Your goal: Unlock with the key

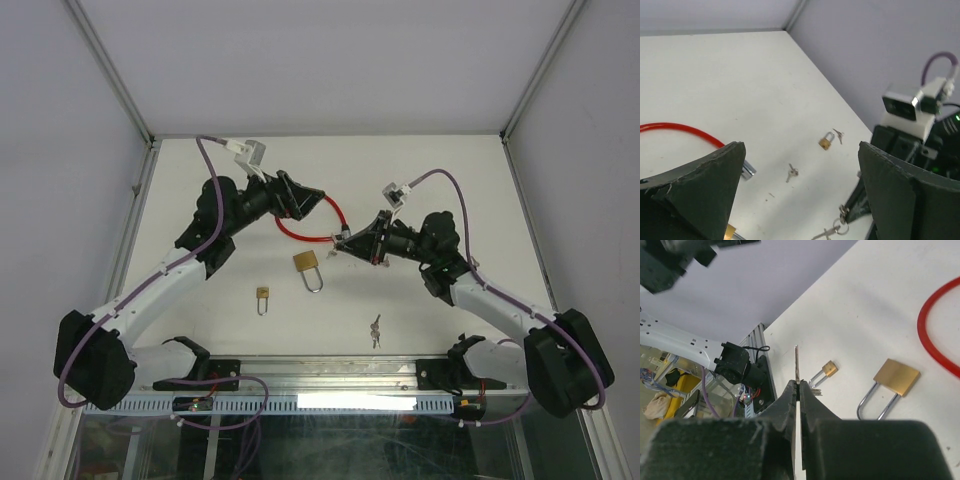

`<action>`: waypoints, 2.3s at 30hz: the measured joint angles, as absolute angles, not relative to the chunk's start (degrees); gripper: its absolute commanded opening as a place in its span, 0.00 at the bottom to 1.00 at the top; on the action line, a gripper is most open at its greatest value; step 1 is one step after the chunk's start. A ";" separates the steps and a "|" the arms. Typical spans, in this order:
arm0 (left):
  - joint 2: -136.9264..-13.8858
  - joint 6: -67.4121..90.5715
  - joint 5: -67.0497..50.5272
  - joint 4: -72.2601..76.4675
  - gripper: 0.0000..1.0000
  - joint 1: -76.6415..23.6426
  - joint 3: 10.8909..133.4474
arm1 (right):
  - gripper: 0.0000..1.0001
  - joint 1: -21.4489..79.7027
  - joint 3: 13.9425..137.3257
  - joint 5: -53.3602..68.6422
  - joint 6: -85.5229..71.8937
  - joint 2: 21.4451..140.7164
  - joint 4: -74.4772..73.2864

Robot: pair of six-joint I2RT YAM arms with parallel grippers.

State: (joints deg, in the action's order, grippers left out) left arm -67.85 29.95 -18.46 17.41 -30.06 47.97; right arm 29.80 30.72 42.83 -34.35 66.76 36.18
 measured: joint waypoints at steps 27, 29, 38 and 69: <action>-102.98 28.42 1.58 -28.47 0.99 -32.25 80.44 | 0.00 27.27 22.46 26.59 -33.10 55.22 23.46; -105.82 29.15 1.89 -29.23 0.99 -32.95 83.15 | 0.00 27.22 22.20 24.93 -32.99 55.22 22.79; -117.71 30.76 4.86 -32.27 0.91 -37.01 95.31 | 0.00 26.92 21.10 21.43 -32.88 53.67 20.14; -129.75 32.69 12.73 -41.91 0.18 -43.53 104.51 | 0.00 26.70 20.40 15.70 -33.58 52.58 16.25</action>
State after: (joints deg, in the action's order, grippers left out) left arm -129.75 32.69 12.73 -41.91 -43.53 104.51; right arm 26.70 20.40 15.70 -33.58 52.58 16.25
